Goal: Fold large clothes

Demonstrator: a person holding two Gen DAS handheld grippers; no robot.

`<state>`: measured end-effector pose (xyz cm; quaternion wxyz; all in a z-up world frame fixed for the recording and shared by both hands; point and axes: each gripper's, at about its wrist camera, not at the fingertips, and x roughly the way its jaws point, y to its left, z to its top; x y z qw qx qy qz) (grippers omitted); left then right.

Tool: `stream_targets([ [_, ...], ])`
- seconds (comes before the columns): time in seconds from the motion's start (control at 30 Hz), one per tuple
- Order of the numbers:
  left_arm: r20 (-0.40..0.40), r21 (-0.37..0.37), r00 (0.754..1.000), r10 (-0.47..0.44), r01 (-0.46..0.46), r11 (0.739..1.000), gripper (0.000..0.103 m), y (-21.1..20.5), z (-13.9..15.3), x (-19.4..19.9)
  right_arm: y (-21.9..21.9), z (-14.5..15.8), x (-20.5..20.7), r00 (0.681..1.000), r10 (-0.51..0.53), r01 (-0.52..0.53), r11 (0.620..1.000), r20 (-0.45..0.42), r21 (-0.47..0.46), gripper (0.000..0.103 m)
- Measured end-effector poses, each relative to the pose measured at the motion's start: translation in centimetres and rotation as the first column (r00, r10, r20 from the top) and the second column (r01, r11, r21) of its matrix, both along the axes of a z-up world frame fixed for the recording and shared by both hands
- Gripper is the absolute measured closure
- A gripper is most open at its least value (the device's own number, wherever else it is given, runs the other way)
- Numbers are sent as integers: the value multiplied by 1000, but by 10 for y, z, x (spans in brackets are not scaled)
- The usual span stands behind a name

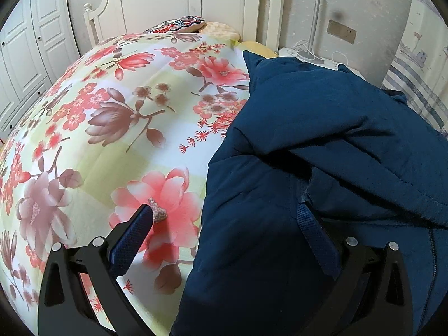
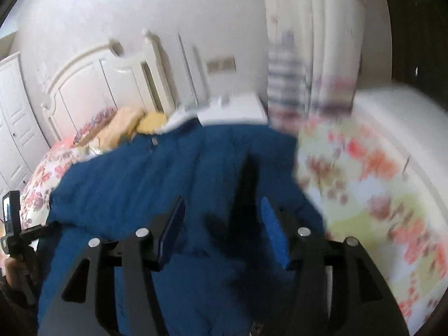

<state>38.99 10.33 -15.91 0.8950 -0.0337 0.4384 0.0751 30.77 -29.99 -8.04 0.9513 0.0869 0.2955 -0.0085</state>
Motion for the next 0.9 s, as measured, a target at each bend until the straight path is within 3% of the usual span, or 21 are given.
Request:
stream_targets([
  [0.07, 0, 2, 1000, 0, 0, 1000, 4, 0, 0, 0, 19, 7, 7, 998, 56, -56, 996, -3, -74, 47],
  [0.13, 1, -2, 1000, 1, -1, 1000, 4, 1, 0, 0, 38, -1, 22, 994, 83, -92, 985, -67, -146, 47],
  [0.2, 3, -1, 1000, 4, -4, 1000, 4, 1, 1, 0, 44, -30, 45, 980, 68, -96, 985, -189, -142, 46],
  [0.27, 30, 12, 999, 30, -30, 999, 4, 2, 5, -6, 47, -49, 50, 979, 53, -81, 987, -197, -138, 45],
  [0.3, 65, 28, 996, 58, -60, 998, 4, 3, 11, -11, 49, -51, 48, 981, 48, -74, 988, -188, -135, 44],
  [0.37, 208, 29, 971, 118, -126, 992, 4, 6, 36, -32, 51, -50, 46, 982, 46, -73, 987, -184, -140, 44],
  [0.47, 347, -85, 932, 105, -81, 993, 5, 0, 77, -42, 51, -52, 49, 981, 45, -72, 988, -187, -140, 44],
  [0.5, 347, -94, 935, 73, -43, 995, 5, -8, 87, -36, 49, -52, 50, 981, 45, -72, 988, -187, -139, 44],
  [0.63, 253, 12, 962, -102, 103, 995, 4, -63, 101, 11, 45, -51, 51, 982, 50, -72, 991, -182, -113, 44],
  [0.7, 183, 56, 969, -166, 158, 986, 4, -89, 84, 38, 44, -51, 51, 982, 53, -71, 992, -180, -99, 44],
  [0.8, 29, 127, 986, -165, 160, 979, 4, -106, 36, 69, 41, -51, 50, 983, 57, -72, 994, -175, -80, 43],
  [0.9, 56, 73, 982, -180, 176, 982, 4, -96, 13, 67, 39, -50, 49, 983, 71, -82, 995, -168, -58, 40],
])
